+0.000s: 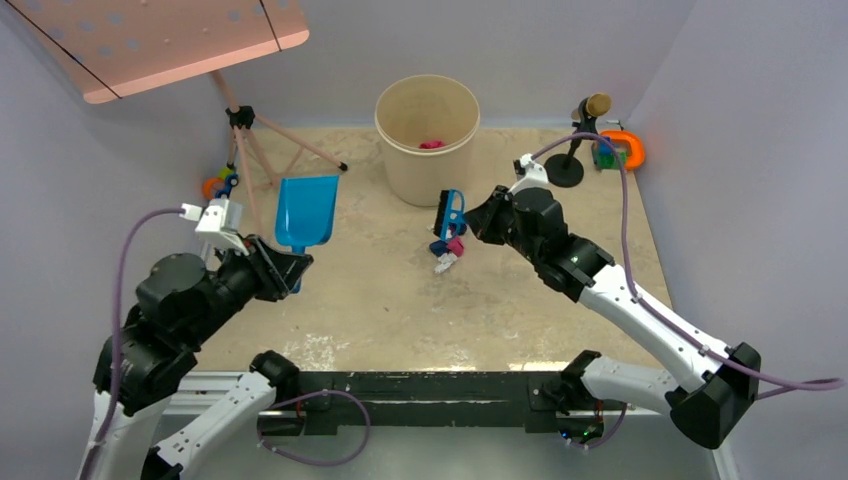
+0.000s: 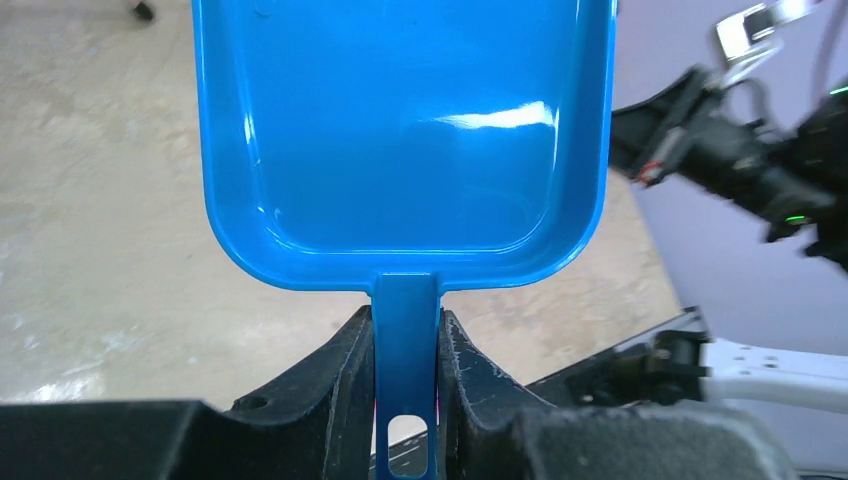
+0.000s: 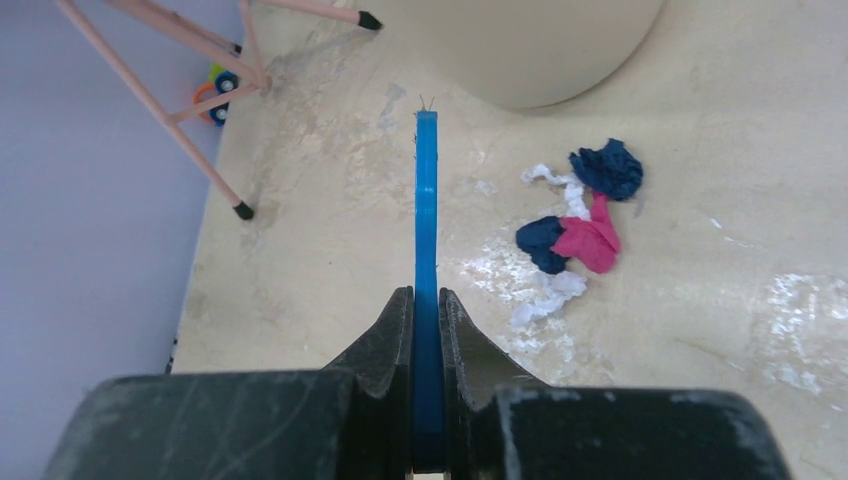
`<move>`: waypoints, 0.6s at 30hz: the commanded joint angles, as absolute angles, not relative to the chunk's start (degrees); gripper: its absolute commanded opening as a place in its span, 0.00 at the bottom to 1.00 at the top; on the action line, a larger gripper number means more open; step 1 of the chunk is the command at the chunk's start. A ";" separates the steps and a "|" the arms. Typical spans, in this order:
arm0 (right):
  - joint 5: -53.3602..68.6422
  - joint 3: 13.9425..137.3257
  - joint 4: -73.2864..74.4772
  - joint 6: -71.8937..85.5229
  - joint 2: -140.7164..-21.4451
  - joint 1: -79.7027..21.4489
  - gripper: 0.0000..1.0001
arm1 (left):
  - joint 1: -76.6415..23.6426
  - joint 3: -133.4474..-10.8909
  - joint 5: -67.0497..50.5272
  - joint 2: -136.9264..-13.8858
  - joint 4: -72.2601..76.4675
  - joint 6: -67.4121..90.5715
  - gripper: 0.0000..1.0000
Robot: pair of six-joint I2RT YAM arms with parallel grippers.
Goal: Sweep away the paper scraps from the table
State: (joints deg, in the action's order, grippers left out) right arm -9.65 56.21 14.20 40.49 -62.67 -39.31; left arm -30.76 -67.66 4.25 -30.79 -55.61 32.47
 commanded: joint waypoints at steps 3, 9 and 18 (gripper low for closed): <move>-18.79 57.65 20.96 42.42 -57.89 -39.19 0.00 | -30.67 -80.28 -9.26 -34.12 -52.59 45.43 0.00; -20.54 56.96 22.01 42.28 -54.02 -39.14 0.00 | -30.68 -79.44 -14.37 -30.19 -47.23 47.69 0.00; -18.57 58.46 22.90 43.03 -54.63 -39.17 0.00 | -30.69 -83.63 -2.09 -32.01 -60.01 38.44 0.00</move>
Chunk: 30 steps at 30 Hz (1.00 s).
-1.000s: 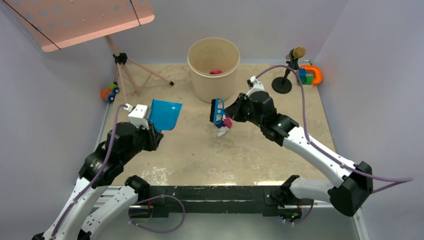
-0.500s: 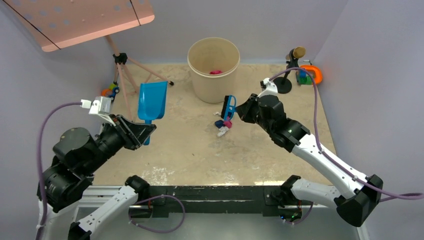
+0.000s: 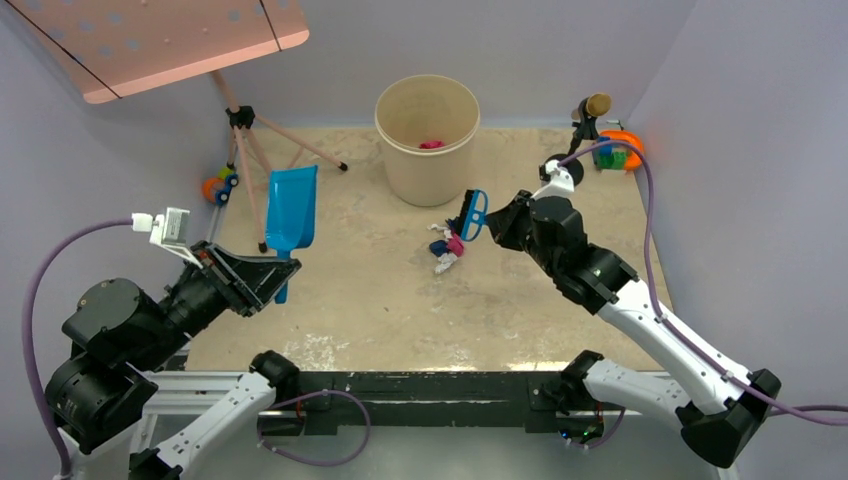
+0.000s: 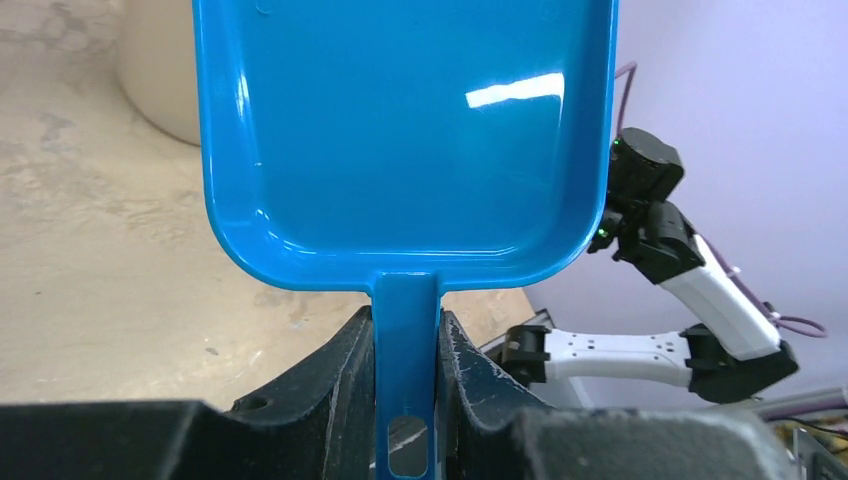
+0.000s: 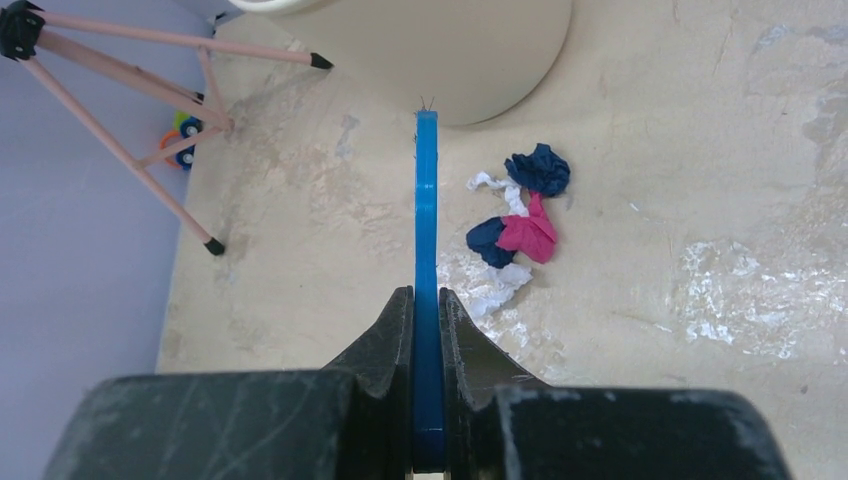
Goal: Sweep away the paper scraps from the table
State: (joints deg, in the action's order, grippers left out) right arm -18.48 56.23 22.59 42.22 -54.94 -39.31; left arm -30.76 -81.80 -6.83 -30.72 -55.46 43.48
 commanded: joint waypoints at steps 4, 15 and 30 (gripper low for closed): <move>-17.11 58.27 23.96 44.59 -54.89 -39.20 0.00 | -30.69 -80.98 -1.85 -34.35 -63.20 35.59 0.00; -11.50 49.35 6.81 57.46 -57.60 -39.16 0.00 | -30.70 -64.29 -0.36 -32.95 -52.49 29.52 0.00; -14.14 55.10 -3.25 73.99 -85.07 -38.15 0.00 | -30.67 -51.27 -3.23 -40.96 -39.86 33.77 0.00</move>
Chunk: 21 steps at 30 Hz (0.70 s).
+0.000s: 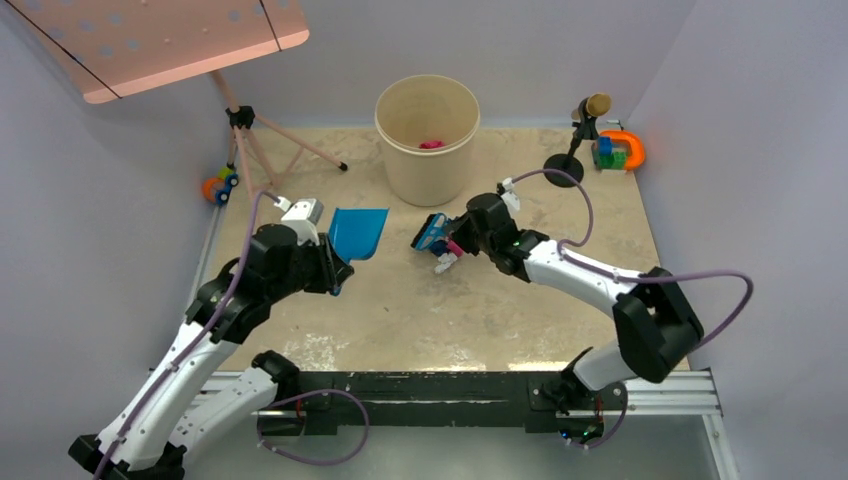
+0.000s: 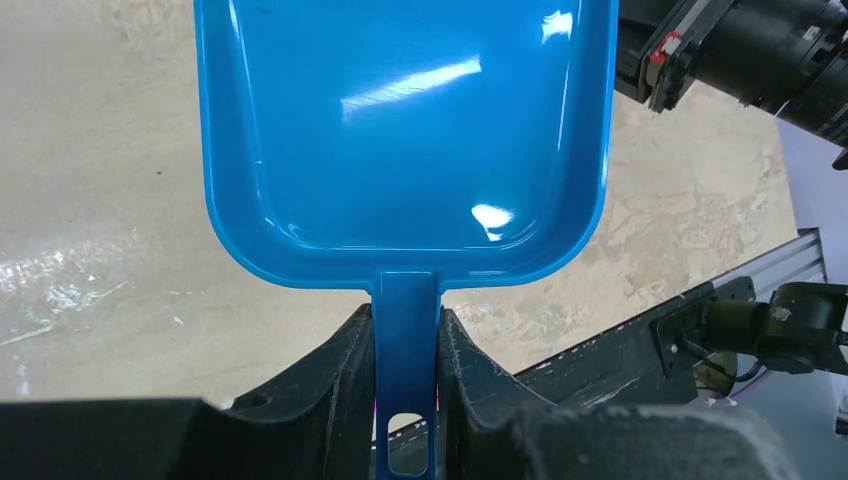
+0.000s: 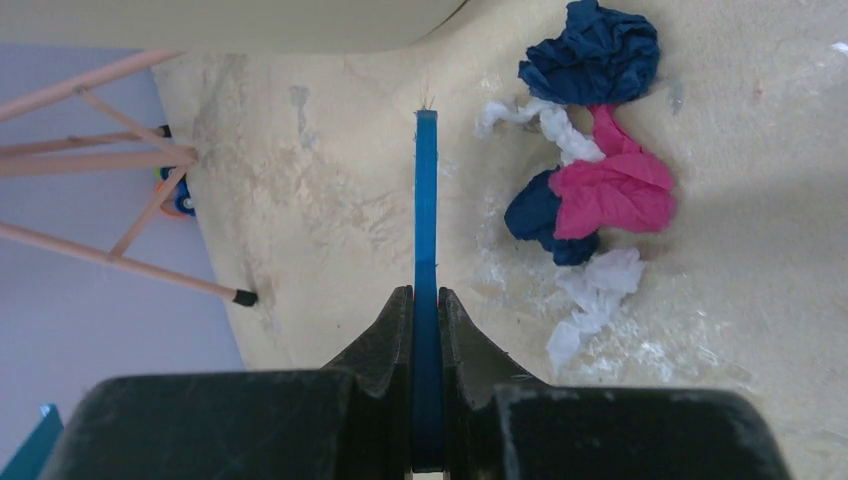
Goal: Sweep away the paper scraps from the table
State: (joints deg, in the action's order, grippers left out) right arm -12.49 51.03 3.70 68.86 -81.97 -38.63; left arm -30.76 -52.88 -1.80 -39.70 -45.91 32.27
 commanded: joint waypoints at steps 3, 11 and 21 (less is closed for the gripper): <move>-14.28 57.81 -2.67 73.95 -89.51 -37.78 0.00 | -30.68 -49.52 -3.60 -40.97 -38.19 33.27 0.00; -14.74 56.94 7.66 82.66 -92.06 -36.63 0.00 | -30.84 -46.68 -4.64 -41.56 -36.90 34.07 0.00; -13.45 51.72 10.30 73.07 -78.96 -36.10 0.00 | -33.16 -41.87 -4.65 -41.75 -34.18 36.25 0.00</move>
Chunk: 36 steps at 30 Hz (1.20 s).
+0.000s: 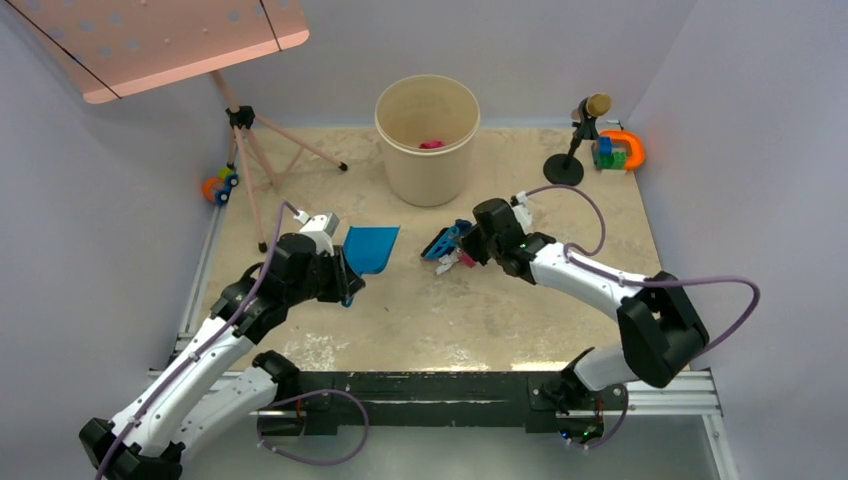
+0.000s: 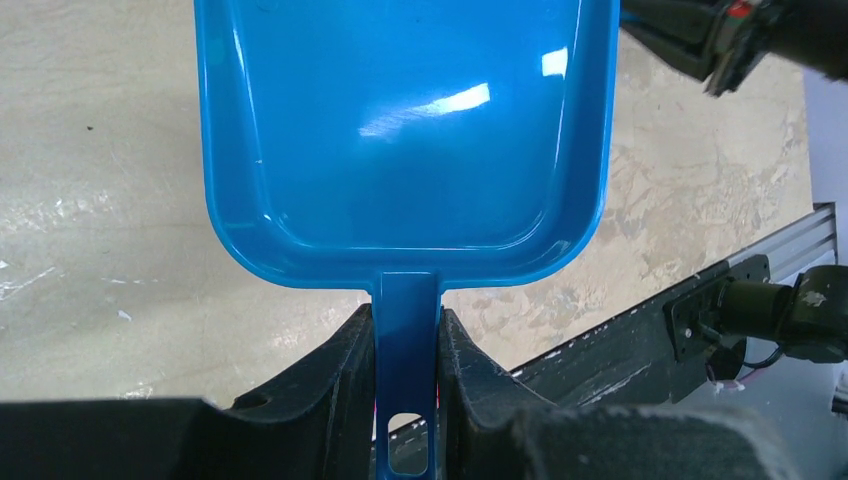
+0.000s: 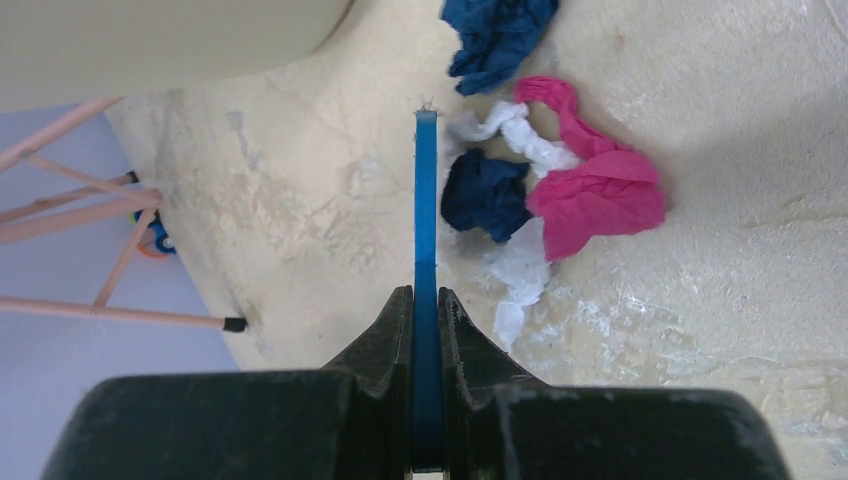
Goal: Sweep away the paper scraps from the table
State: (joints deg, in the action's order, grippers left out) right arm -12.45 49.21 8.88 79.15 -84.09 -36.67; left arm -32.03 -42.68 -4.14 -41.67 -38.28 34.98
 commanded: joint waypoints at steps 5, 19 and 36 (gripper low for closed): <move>-16.31 58.89 16.63 58.76 -75.33 -33.55 0.00 | -37.28 -42.35 -1.70 -45.31 -34.45 35.62 0.00; -25.38 85.08 37.43 -2.12 -97.08 -32.62 0.00 | -49.96 -44.64 7.83 -57.70 -37.91 27.51 0.00; -14.20 86.14 36.46 -18.03 -106.59 -41.16 0.00 | -50.01 -46.29 3.12 -69.68 -32.25 19.65 0.00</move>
State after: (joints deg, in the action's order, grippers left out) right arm -21.30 86.56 36.86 -15.73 -108.81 -38.50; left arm -49.69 -44.93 4.60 -69.78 -35.16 21.63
